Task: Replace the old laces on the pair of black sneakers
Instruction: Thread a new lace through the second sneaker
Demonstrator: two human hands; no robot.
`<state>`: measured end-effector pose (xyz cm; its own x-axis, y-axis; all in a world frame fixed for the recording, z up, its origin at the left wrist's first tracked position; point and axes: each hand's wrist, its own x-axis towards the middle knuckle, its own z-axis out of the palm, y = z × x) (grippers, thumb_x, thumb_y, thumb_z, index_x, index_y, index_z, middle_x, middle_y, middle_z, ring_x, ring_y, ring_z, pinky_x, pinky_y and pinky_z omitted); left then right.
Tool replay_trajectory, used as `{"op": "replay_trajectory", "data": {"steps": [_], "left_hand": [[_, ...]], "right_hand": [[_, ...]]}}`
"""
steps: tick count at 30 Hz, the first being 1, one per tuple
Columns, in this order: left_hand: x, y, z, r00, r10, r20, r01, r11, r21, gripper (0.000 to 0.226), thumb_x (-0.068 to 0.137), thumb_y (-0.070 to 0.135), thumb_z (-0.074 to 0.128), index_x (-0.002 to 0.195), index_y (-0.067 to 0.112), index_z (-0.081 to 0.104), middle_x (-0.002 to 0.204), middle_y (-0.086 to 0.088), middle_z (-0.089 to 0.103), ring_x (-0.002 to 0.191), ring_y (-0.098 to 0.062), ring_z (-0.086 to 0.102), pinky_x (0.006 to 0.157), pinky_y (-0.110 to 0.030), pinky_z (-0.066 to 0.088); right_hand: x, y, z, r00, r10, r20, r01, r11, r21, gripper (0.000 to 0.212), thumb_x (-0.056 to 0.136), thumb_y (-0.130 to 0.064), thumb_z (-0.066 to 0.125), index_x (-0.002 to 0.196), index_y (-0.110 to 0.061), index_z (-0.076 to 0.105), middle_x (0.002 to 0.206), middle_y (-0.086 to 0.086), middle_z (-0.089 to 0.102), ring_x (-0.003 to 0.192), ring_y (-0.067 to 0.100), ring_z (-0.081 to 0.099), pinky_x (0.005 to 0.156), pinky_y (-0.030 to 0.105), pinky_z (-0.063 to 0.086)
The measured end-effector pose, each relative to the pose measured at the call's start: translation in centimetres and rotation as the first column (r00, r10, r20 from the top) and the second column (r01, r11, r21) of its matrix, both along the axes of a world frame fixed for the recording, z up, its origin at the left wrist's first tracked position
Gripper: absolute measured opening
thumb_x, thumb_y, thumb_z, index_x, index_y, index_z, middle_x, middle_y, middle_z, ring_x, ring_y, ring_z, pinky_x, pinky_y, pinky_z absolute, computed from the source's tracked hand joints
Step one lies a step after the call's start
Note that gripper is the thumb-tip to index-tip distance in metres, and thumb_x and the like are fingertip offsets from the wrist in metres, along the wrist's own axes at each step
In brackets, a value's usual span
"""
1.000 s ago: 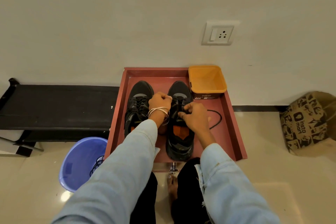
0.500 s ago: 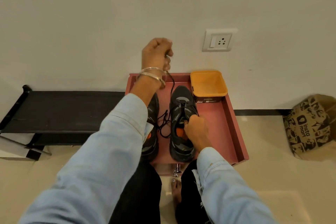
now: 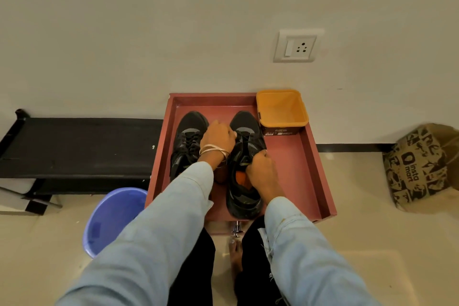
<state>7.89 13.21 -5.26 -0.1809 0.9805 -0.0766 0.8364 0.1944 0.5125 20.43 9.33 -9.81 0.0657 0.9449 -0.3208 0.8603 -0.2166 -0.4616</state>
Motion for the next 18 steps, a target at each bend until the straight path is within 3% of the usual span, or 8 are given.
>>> {"op": "replay_trajectory", "data": {"steps": [2, 4, 6, 8, 11, 13, 16, 18], "left_hand": [[-0.3, 0.4, 1.8, 0.977, 0.095, 0.19, -0.118, 0.987, 0.113, 0.028, 0.092, 0.018, 0.054, 0.072, 0.0, 0.062, 0.091, -0.018, 0.065, 0.085, -0.032, 0.062, 0.077, -0.037, 0.049], [-1.1, 0.8, 4.6, 0.862, 0.209, 0.462, -0.313, 0.936, 0.161, 0.021, 0.09, 0.014, 0.054, 0.084, -0.002, 0.066, 0.089, -0.012, 0.067, 0.084, -0.024, 0.06, 0.078, -0.03, 0.045], [-2.0, 1.3, 7.8, 0.584, 0.241, 0.775, -0.476, 0.875, 0.086, 0.016, 0.088, 0.007, 0.051, 0.078, 0.0, 0.062, 0.077, -0.009, 0.063, 0.072, -0.02, 0.057, 0.066, -0.028, 0.046], [-2.6, 1.3, 10.4, 0.264, 0.214, 0.941, -0.551, 0.834, -0.035, 0.021, 0.085, -0.001, 0.044, 0.066, 0.005, 0.053, 0.061, -0.006, 0.062, 0.054, -0.017, 0.056, 0.044, -0.022, 0.039], [-2.3, 0.1, 10.9, 0.137, 0.162, 0.977, -0.532, 0.844, -0.066, 0.025, 0.082, -0.003, 0.04, 0.059, 0.006, 0.047, 0.048, -0.003, 0.059, 0.039, -0.016, 0.047, 0.038, -0.021, 0.031], [-1.9, -0.6, 9.5, 0.243, 0.194, 0.95, -0.475, 0.878, -0.058, 0.026, 0.081, 0.002, 0.043, 0.056, 0.009, 0.046, 0.049, -0.003, 0.053, 0.044, -0.017, 0.041, 0.043, -0.026, 0.034], [-2.1, -0.7, 5.1, 0.809, 0.217, 0.546, -0.281, 0.959, 0.035, 0.028, 0.084, 0.022, 0.052, 0.058, 0.013, 0.048, 0.058, -0.005, 0.051, 0.054, -0.019, 0.045, 0.059, -0.036, 0.044], [-1.7, -1.1, 2.4, 0.954, 0.153, 0.257, -0.149, 0.988, -0.037, 0.032, 0.087, 0.039, 0.055, 0.075, 0.009, 0.054, 0.071, -0.01, 0.058, 0.068, -0.026, 0.058, 0.067, -0.039, 0.047]], "right_hand": [[-0.1, -0.1, 0.1, 1.0, -0.024, -0.012, 0.024, 1.0, -0.018, 0.066, 0.091, -0.015, 0.053, 0.143, 0.011, 0.02, 0.13, 0.025, 0.05, 0.119, 0.04, 0.049, 0.097, 0.047, 0.046], [-0.2, -0.1, 0.3, 0.999, -0.046, -0.019, 0.045, 0.998, -0.038, 0.066, 0.091, -0.014, 0.051, 0.143, 0.01, 0.02, 0.131, 0.026, 0.05, 0.12, 0.04, 0.049, 0.098, 0.048, 0.045], [-0.3, -0.2, 0.5, 0.999, -0.053, -0.011, 0.053, 0.997, -0.049, 0.065, 0.091, -0.014, 0.051, 0.143, 0.011, 0.021, 0.131, 0.026, 0.05, 0.119, 0.04, 0.05, 0.098, 0.048, 0.045], [-0.3, -0.2, 0.5, 0.999, -0.05, 0.007, 0.05, 0.998, -0.047, 0.063, 0.091, -0.015, 0.051, 0.141, 0.011, 0.023, 0.13, 0.026, 0.052, 0.118, 0.04, 0.051, 0.097, 0.047, 0.046], [-0.4, -0.2, 0.7, 0.999, -0.048, 0.016, 0.049, 0.998, -0.045, 0.064, 0.091, -0.015, 0.051, 0.142, 0.011, 0.022, 0.129, 0.026, 0.052, 0.118, 0.039, 0.052, 0.097, 0.046, 0.047], [-0.5, -0.2, 0.7, 0.999, -0.049, 0.014, 0.05, 0.998, -0.045, 0.063, 0.091, -0.014, 0.051, 0.141, 0.011, 0.023, 0.129, 0.026, 0.052, 0.117, 0.039, 0.052, 0.096, 0.045, 0.047], [-0.3, -0.2, 0.7, 0.999, -0.044, 0.009, 0.044, 0.998, -0.046, 0.065, 0.091, -0.014, 0.051, 0.143, 0.01, 0.021, 0.13, 0.026, 0.051, 0.118, 0.039, 0.051, 0.096, 0.045, 0.047], [-0.2, -0.2, 0.5, 1.0, -0.025, 0.018, 0.026, 0.999, -0.035, 0.065, 0.091, -0.015, 0.053, 0.142, 0.011, 0.022, 0.129, 0.026, 0.052, 0.117, 0.039, 0.052, 0.095, 0.045, 0.047]]}}
